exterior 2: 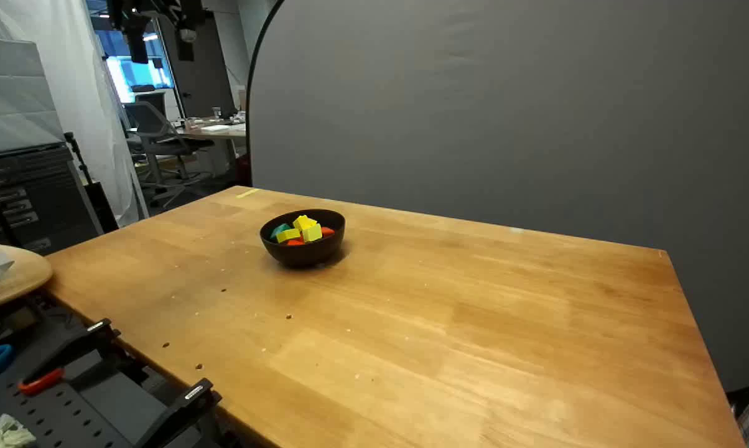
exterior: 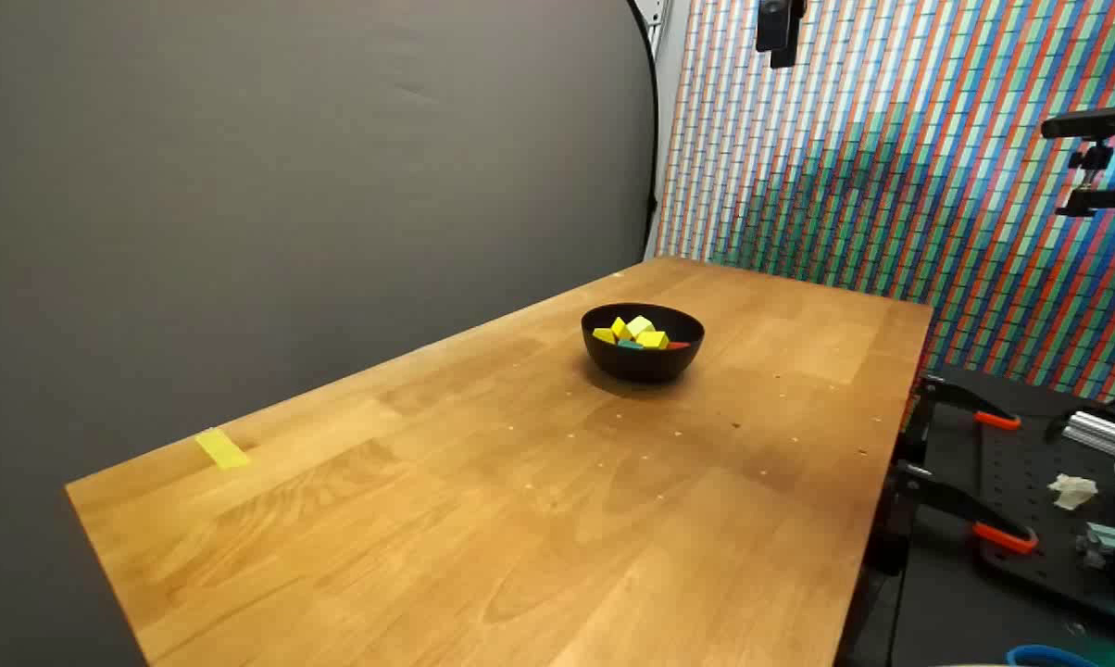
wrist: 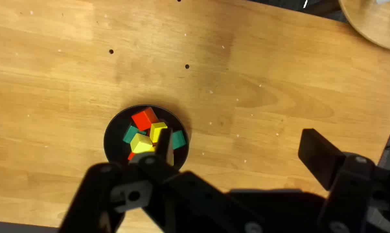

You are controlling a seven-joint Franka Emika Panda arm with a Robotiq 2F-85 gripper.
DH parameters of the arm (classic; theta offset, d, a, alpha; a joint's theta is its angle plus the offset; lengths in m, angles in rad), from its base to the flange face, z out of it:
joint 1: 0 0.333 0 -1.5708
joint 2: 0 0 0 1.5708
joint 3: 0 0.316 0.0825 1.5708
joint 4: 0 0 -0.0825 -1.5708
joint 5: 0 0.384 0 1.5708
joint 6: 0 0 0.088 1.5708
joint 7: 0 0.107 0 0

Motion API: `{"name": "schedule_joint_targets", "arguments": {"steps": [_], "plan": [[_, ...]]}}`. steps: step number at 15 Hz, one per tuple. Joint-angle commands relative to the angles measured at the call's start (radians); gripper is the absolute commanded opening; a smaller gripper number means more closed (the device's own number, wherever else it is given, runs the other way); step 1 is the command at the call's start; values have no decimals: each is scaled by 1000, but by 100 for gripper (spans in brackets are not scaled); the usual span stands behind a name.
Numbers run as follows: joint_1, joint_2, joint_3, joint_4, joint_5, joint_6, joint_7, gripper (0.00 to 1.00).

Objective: Remove the objects from the bowl and place them on the table one by one

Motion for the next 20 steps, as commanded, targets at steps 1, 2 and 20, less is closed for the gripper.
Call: {"name": "schedule_joint_targets", "arguments": {"steps": [1,2,20], "plan": [[-4,0,4,5,1,-2,-1,100],[-13,9,10,0,-12,38,32,100],[-26,739,-90,193,-272,541,169,100]]}}
